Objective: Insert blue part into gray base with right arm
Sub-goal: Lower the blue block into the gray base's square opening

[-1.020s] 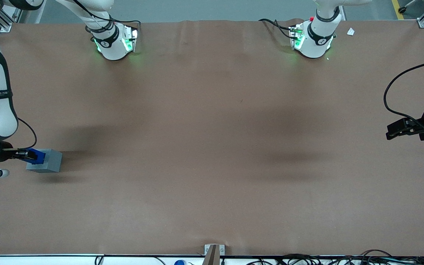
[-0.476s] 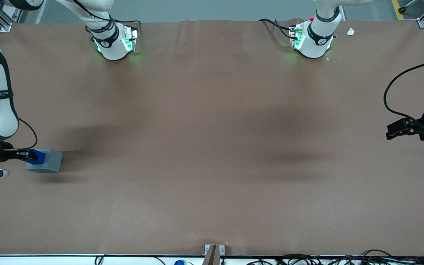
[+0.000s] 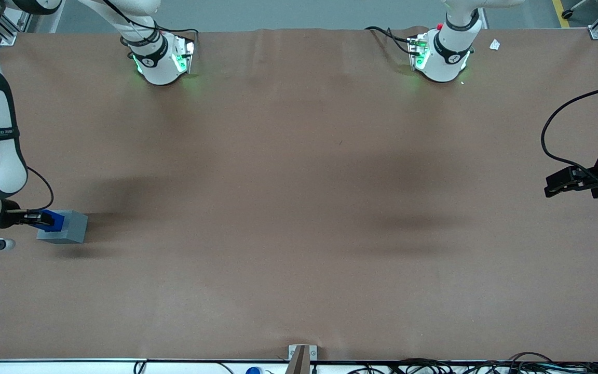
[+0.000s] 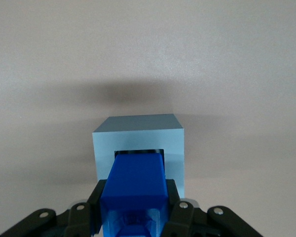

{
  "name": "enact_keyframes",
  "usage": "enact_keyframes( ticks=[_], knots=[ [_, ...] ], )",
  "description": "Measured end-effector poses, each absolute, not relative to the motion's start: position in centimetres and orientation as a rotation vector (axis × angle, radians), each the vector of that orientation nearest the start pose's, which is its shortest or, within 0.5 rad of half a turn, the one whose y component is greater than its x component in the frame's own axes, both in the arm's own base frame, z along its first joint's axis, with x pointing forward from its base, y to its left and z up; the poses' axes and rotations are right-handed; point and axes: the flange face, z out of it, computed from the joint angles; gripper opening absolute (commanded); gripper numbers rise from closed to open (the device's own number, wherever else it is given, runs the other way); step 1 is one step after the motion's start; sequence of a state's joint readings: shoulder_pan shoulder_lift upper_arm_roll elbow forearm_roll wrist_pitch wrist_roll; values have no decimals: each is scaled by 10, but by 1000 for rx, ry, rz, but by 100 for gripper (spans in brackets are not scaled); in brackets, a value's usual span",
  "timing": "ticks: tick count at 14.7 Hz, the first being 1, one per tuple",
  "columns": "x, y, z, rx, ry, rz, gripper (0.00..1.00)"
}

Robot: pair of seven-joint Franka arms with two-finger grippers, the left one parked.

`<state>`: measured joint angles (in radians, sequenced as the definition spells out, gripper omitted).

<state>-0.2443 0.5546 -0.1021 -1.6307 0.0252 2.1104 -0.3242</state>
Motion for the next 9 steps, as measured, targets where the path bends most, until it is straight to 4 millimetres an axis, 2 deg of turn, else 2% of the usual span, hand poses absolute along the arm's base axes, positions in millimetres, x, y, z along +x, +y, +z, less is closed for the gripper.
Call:
enact_keyframes(
  ticks=[4, 6, 8, 9],
  knots=[
    [639, -221, 289, -3144, 36, 135, 3],
    [639, -221, 288, -3144, 36, 137, 7],
    [639, -221, 287, -3143, 36, 139, 20],
    [638, -221, 286, -3143, 36, 141, 29]
  ],
)
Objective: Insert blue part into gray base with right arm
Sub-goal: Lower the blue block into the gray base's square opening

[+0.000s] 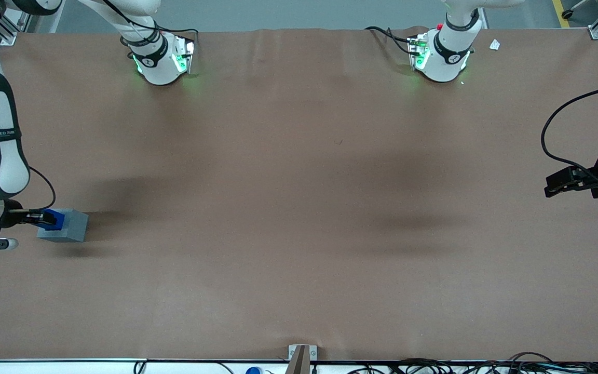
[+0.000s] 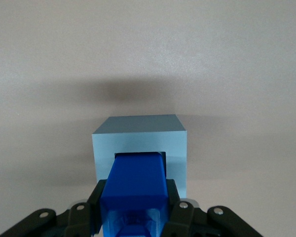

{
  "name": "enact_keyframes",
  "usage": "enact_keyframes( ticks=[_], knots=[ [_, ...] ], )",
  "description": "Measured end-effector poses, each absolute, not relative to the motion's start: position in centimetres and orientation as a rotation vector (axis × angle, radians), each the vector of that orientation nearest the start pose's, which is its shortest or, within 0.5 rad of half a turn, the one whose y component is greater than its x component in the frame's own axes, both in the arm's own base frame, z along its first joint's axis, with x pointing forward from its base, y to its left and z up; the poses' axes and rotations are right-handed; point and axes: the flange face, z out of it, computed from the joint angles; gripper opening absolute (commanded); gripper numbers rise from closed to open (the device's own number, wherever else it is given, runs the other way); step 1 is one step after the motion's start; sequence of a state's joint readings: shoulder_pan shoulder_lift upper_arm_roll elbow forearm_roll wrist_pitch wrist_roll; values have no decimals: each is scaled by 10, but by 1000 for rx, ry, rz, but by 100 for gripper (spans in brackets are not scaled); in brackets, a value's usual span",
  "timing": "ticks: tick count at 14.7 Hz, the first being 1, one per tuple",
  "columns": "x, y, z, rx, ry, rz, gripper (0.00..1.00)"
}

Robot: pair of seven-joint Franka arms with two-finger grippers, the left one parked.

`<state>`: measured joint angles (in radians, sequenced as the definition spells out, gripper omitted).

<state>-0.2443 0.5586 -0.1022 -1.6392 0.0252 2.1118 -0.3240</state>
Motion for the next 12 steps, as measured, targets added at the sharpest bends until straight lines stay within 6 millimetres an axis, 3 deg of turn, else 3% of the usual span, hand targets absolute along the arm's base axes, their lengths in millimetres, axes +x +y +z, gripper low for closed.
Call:
enact_keyframes(
  ticks=[3, 4, 5, 6, 12],
  knots=[
    [638, -221, 286, -3142, 36, 143, 43],
    [638, -221, 286, -3142, 36, 142, 53],
    [638, -221, 286, -3142, 36, 143, 85],
    [638, -221, 286, -3143, 36, 143, 100],
    [638, -221, 286, -3144, 36, 142, 100]
  ],
)
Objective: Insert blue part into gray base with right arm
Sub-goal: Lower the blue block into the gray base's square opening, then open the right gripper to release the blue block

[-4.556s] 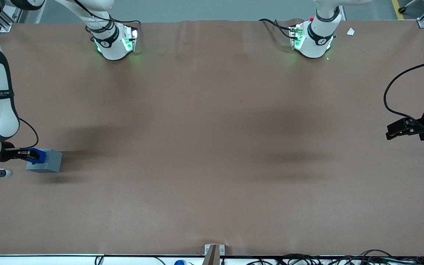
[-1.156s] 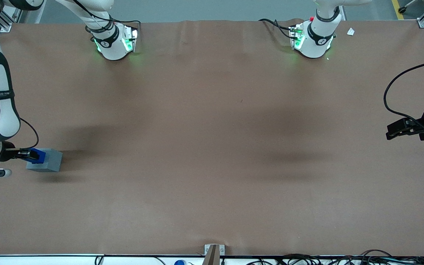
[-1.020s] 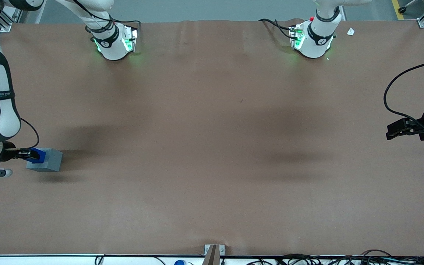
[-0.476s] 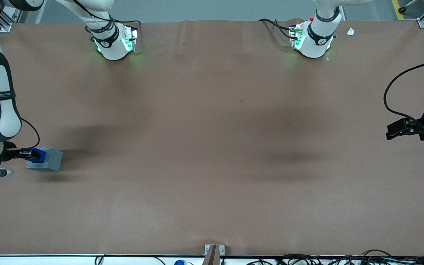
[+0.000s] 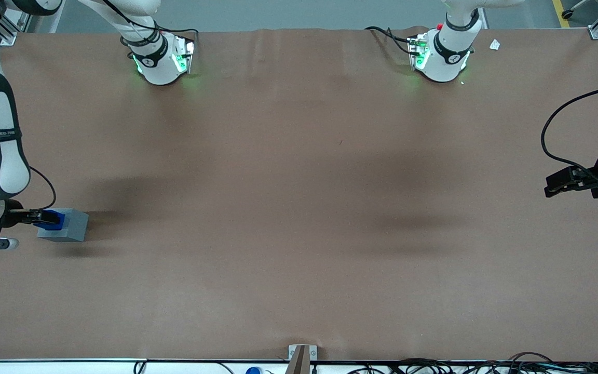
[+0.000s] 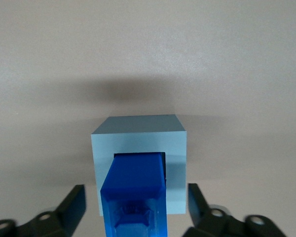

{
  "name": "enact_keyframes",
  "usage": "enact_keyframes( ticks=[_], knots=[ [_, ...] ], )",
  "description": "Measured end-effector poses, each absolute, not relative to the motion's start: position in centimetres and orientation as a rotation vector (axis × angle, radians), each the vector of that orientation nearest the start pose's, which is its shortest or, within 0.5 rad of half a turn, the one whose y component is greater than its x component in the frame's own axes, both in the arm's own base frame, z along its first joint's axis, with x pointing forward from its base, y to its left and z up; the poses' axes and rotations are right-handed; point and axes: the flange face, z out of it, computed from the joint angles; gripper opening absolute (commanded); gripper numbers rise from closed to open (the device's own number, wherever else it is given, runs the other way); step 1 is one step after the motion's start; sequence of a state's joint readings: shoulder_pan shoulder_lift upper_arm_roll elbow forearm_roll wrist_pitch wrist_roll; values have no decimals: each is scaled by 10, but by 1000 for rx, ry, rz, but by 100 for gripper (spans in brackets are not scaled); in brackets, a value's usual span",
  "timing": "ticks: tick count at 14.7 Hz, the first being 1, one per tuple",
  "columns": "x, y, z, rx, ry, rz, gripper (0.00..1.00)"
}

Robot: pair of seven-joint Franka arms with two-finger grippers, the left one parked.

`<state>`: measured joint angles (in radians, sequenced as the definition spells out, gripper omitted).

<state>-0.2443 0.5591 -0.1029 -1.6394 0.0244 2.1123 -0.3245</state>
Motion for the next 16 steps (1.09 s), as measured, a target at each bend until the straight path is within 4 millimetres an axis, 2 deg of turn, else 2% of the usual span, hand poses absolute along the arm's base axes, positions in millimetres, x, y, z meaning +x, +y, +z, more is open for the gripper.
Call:
enact_keyframes(
  ticks=[8, 13, 16],
  knots=[
    [642, -220, 292, -3148, 30, 122, 100],
    [648, -216, 311, -3143, 18, 119, 100],
    [653, -202, 328, -3131, 41, 147, 100]
  ],
)
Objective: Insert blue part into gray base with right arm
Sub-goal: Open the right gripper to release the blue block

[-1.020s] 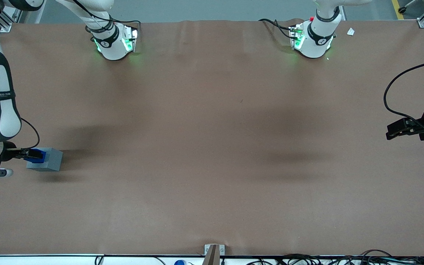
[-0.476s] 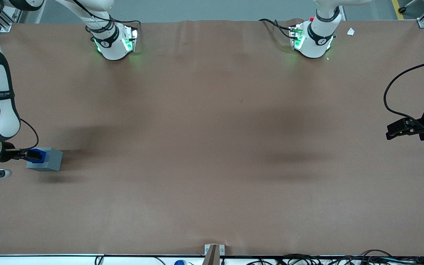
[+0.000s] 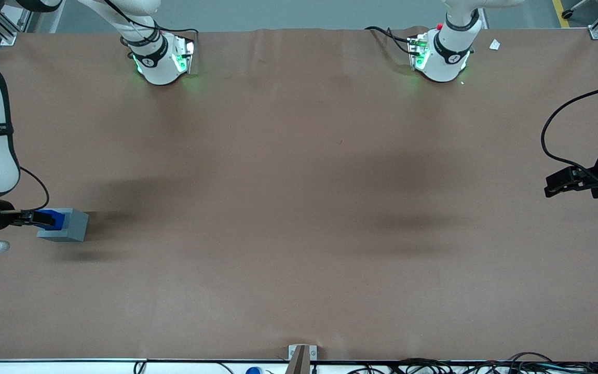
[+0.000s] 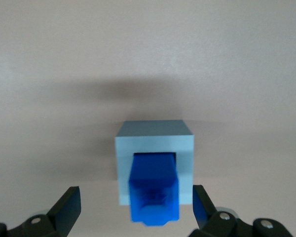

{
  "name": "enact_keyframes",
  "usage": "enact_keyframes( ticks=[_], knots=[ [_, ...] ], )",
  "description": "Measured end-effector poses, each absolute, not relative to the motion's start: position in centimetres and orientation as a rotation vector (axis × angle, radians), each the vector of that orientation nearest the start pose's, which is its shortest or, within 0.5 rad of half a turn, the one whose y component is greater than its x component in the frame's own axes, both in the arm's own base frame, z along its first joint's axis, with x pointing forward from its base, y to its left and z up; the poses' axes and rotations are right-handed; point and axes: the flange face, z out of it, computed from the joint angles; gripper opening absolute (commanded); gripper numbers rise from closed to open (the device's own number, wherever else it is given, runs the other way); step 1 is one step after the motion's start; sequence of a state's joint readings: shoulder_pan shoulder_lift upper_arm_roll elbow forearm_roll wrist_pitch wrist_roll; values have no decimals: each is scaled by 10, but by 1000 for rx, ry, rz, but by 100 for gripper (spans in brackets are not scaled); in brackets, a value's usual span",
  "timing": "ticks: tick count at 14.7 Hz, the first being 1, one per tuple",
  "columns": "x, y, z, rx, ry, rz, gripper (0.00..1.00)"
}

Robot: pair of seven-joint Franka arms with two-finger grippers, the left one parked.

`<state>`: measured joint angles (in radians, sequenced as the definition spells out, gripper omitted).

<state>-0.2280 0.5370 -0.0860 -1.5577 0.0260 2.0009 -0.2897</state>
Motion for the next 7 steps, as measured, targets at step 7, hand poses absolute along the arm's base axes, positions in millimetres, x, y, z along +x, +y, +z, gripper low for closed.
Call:
enact_keyframes(
  ticks=[7],
  knots=[
    [662, -129, 390, -3131, 143, 150, 100]
  ],
)
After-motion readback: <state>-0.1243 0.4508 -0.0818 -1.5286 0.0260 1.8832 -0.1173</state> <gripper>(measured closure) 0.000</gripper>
